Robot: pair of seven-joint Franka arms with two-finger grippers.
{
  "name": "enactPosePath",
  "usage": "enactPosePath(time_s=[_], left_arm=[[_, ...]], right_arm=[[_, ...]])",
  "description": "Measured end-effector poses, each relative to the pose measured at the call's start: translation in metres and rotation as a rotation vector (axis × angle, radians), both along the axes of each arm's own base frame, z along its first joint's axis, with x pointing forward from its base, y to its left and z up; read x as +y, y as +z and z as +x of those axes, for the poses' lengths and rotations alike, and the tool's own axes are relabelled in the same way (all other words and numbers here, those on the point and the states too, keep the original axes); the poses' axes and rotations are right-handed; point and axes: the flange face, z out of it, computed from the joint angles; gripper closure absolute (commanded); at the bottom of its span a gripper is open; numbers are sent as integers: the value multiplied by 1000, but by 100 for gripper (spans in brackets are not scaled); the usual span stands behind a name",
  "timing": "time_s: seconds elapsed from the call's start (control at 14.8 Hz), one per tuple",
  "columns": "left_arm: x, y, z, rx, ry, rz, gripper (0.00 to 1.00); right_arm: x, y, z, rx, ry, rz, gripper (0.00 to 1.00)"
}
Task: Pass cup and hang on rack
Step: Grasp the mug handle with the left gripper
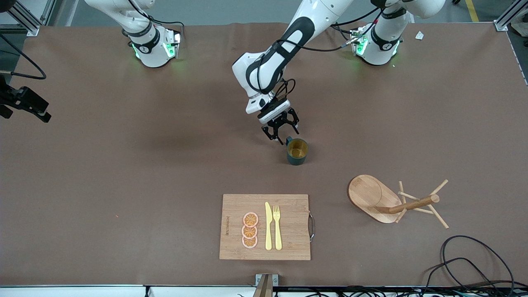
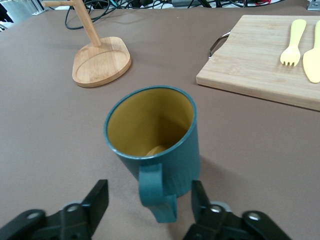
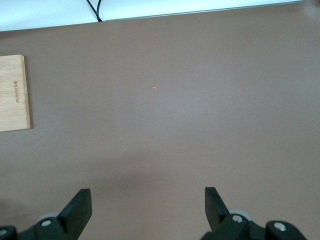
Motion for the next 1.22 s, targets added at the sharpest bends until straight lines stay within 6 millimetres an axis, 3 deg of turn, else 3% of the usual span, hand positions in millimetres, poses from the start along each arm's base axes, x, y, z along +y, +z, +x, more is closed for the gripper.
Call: enactPosePath(time_s=[0.27,0.47,0.61,0.75,1.02,1.22], left_arm=[[-3,-3,2,1,2,-4,60],[-4,-3,3,0,2,-5,67],[-4,-2,4,-3,2,-7,85],[-8,4,9,-6,-1,-13,95],[-14,18,21,37,-73,35,100],[-22,56,58,19,-42,-24,100]], right_arm=[[2,0,0,4,3,0,0],[5,5,0,-6,11,0,0],[8,14,-1,-24,20,0,0],[10,18,-1,-29,25,-1,0],[10,18,-1,-27,26,-1,0],[10,18,-2,-24,25,-1,0]])
